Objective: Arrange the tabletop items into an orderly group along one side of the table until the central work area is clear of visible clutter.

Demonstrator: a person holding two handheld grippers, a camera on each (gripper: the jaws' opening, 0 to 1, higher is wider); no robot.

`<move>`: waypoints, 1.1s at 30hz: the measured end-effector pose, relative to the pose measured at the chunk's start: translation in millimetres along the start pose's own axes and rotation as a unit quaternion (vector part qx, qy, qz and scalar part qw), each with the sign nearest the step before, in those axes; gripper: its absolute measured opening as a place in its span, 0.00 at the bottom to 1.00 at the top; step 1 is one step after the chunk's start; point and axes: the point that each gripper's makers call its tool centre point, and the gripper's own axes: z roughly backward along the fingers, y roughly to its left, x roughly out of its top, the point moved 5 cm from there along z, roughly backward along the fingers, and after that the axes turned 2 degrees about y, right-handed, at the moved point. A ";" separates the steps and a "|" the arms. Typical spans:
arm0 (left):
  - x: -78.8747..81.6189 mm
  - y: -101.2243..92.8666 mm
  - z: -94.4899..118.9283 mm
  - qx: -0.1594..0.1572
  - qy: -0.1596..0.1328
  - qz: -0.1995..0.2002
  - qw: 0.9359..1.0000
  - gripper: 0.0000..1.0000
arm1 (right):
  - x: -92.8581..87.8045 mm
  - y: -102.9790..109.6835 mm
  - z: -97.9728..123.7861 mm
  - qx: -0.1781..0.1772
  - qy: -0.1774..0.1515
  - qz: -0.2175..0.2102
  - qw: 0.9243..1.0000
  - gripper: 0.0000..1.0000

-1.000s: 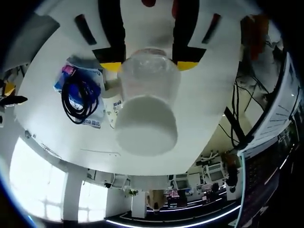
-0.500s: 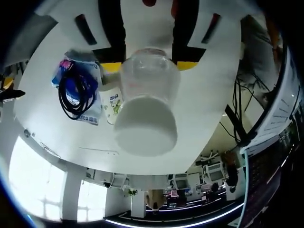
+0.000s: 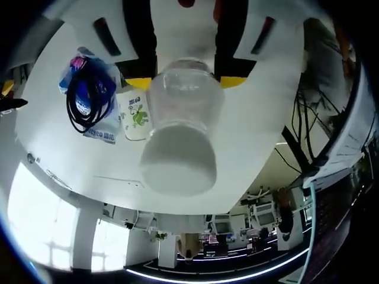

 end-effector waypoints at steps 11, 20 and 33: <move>16.4 1.3 -16.5 0.005 -0.003 0.010 1.000 0.37 | -1.7 -1.7 -1.8 -0.002 0.005 -0.006 1.000 0.73; 26.5 1.1 -26.9 0.006 -0.003 0.017 1.000 0.37 | -4.0 -1.5 -4.3 -0.001 0.008 -0.010 1.000 0.73; 28.8 -0.3 -30.5 0.017 -0.003 0.043 0.999 0.37 | -3.5 -3.1 -3.4 -0.002 0.005 -0.012 1.000 0.73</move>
